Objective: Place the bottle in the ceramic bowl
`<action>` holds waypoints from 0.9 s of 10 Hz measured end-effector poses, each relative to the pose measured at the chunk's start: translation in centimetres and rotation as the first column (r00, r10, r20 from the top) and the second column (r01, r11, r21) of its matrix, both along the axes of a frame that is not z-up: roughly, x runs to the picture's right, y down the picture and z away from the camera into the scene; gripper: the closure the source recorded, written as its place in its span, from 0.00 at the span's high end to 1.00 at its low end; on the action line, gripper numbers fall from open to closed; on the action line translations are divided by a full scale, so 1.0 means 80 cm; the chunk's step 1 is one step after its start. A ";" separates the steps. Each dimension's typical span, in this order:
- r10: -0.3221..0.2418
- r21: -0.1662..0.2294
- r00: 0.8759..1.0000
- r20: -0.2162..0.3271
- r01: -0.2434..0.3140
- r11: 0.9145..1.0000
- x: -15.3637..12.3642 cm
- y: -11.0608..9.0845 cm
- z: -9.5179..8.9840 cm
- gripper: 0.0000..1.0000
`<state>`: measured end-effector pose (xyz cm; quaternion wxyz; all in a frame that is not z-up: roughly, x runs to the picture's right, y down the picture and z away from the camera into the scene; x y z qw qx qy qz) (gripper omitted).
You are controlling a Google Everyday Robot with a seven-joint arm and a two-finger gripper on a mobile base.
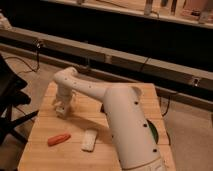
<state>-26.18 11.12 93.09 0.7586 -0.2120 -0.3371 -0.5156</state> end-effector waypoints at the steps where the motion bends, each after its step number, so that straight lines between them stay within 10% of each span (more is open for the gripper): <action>1: 0.000 0.000 1.000 -0.001 0.000 1.000 0.002 -0.001 -0.001 0.41; 4: -0.002 0.000 1.000 -0.001 0.002 1.000 0.004 -0.004 -0.003 0.14; 9: -0.001 -0.004 1.000 0.000 0.001 1.000 0.004 -0.007 -0.009 0.12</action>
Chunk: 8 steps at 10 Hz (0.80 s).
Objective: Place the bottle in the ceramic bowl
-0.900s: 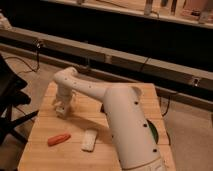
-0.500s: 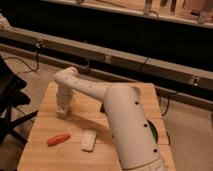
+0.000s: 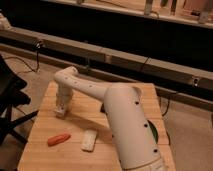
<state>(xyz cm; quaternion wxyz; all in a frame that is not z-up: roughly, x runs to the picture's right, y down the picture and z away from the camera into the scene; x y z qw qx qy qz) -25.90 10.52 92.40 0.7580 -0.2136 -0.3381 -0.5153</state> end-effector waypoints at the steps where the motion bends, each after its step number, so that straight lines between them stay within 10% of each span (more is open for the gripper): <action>1: 0.008 -0.002 1.000 -0.001 -0.008 1.000 0.003 -0.006 -0.004 0.12; 8: 0.021 -0.011 1.000 -0.010 -0.022 1.000 0.015 -0.019 -0.017 0.12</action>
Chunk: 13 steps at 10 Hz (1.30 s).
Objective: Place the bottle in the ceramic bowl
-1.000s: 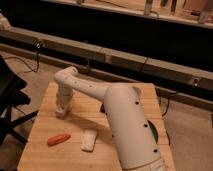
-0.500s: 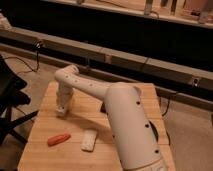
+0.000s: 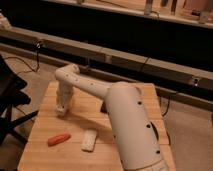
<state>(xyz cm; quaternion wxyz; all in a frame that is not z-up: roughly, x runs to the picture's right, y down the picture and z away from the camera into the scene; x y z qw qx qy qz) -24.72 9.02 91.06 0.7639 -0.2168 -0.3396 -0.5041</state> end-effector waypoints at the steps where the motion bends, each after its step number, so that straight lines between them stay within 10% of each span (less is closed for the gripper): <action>1: 0.000 -0.001 1.000 -0.002 0.000 1.000 0.001 -0.001 -0.002 0.12; 13: 0.025 -0.009 1.000 -0.012 -0.025 1.000 0.028 -0.022 -0.023 0.12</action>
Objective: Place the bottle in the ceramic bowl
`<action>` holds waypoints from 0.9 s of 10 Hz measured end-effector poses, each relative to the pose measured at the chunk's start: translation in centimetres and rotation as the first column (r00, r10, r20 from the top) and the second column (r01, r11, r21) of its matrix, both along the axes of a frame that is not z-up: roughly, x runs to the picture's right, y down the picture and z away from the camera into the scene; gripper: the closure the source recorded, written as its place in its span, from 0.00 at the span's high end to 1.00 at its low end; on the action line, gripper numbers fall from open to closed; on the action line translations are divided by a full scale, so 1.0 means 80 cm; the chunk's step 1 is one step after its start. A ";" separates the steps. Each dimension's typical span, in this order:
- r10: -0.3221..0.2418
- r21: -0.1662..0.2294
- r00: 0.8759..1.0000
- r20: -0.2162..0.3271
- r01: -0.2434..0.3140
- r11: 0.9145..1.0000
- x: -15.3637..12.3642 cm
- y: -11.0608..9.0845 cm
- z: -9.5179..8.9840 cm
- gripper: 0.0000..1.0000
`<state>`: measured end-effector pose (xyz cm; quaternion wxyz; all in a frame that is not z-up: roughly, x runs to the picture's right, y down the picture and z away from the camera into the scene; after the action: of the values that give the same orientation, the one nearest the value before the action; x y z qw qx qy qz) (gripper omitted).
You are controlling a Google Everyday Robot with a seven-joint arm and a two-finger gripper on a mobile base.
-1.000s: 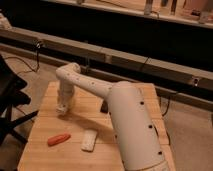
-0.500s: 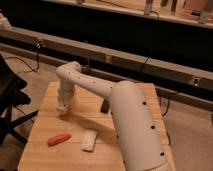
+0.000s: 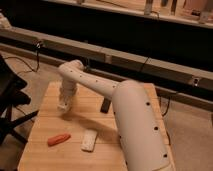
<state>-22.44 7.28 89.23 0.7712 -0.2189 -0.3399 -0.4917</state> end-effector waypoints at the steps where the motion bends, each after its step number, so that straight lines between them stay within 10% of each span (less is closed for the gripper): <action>1: 0.001 -0.002 1.000 -0.002 -0.001 1.000 0.003 -0.001 -0.001 0.12; 9: 0.026 -0.009 1.000 -0.009 -0.027 1.000 0.042 -0.023 -0.012 0.12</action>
<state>-19.10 5.45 88.25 0.7782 -0.2203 -0.3415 -0.4788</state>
